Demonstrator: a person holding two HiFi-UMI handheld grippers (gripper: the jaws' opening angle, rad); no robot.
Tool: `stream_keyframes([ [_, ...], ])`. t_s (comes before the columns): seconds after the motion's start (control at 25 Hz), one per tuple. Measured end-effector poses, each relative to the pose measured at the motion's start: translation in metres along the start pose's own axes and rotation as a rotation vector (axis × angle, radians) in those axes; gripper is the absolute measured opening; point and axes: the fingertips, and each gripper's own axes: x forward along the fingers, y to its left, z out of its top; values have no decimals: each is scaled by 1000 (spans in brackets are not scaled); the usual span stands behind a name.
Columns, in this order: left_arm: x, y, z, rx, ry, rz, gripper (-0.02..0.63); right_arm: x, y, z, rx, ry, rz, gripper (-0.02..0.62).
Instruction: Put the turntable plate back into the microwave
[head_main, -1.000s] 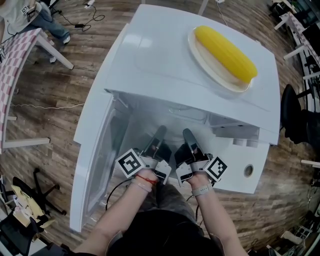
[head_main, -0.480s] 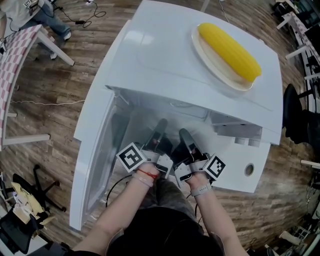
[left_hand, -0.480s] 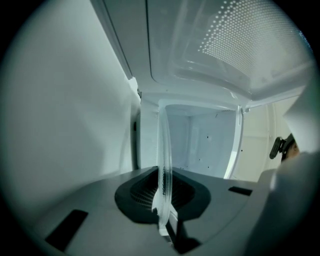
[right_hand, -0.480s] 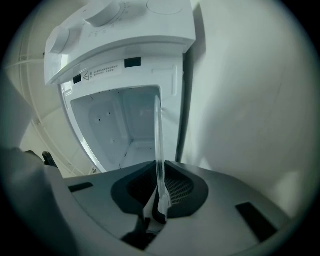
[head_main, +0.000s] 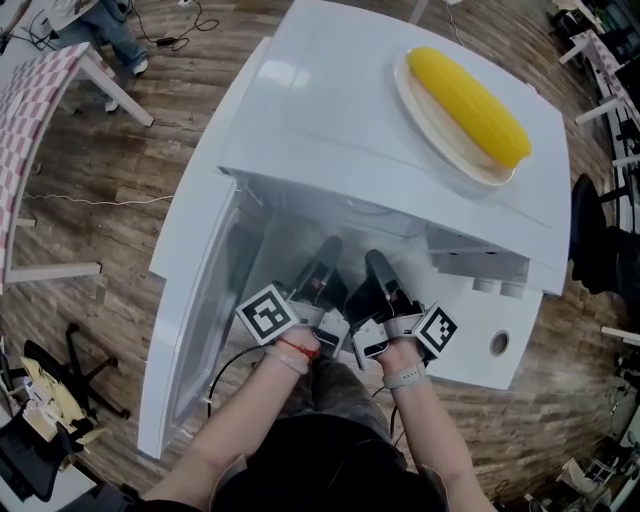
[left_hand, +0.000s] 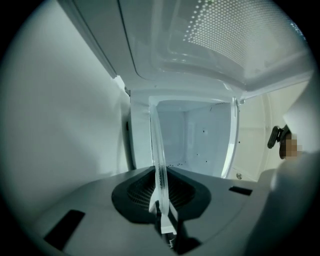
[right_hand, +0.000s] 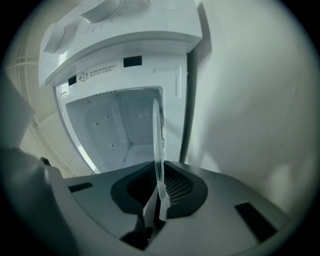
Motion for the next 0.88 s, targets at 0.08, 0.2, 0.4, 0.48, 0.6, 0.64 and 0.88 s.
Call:
stream_keyframes([
  [0.08,2,-1,1,-7,-3,-4,34,2,1,2,-6,3,3,46],
  [0.2,3,-4,2,-9,-2,-6,38,7,3,5,-6,-1,0,47],
  [0.4,2,-5,4,-4,-12,-8,44,15,3,11,-8,-1,-11,48],
  [0.48,1,-5,3,-9,-13,-5,44,17,2,12,-4,-4,-20,48],
  [0.6,-4,-3,-2,-13,-1,9,44,19,0,18,-2,-16,-35,48],
  [0.64,-5,-2,-3,-13,-3,12,44,20,-1,19,-4,-13,-39,47],
  [0.88,-4,1,-2,-50,-19,-1,44,22,1,20,3,-20,-15,46],
])
